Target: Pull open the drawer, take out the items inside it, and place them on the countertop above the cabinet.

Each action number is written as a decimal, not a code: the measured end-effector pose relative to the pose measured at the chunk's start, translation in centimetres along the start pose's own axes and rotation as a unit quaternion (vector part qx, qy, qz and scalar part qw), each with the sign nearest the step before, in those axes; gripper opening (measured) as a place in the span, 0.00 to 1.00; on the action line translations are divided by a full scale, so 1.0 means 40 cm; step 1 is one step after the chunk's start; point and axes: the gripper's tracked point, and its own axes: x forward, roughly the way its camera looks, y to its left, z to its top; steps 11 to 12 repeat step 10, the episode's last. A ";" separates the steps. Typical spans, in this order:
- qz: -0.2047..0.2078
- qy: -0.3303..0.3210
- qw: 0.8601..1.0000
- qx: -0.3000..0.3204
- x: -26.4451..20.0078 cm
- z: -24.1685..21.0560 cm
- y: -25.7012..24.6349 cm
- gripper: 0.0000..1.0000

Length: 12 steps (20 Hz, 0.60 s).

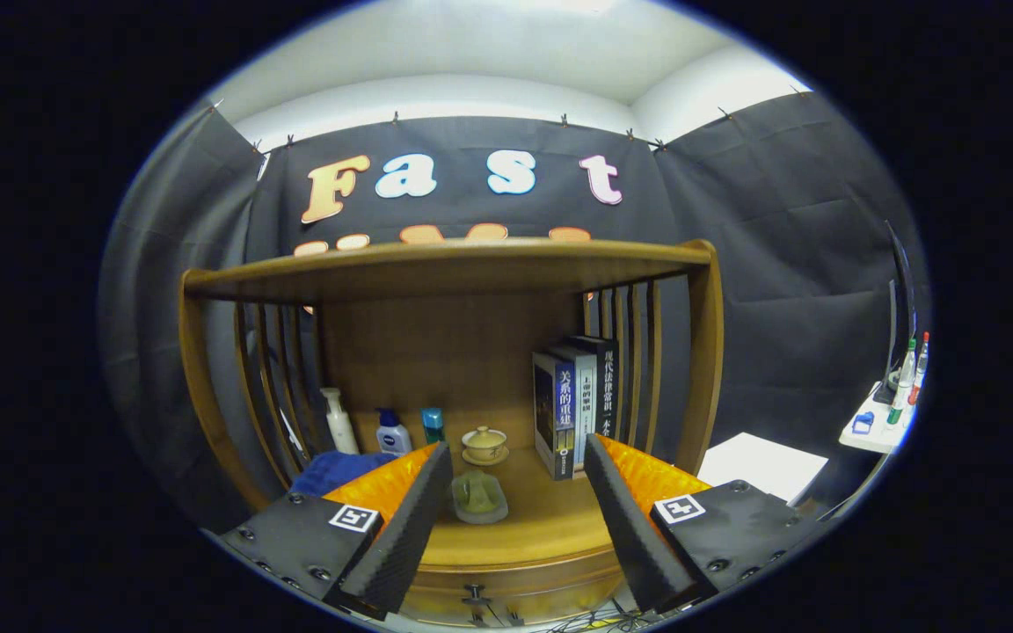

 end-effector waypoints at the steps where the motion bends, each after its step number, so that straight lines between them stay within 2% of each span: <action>1: 0.003 -0.006 1.000 -0.001 -0.028 0.017 0.007 0.98; 6: 0.012 -0.006 1.000 -0.006 -0.048 0.058 -0.013 0.98; 12: 0.018 0.001 1.000 0.011 -0.056 0.045 -0.045 0.98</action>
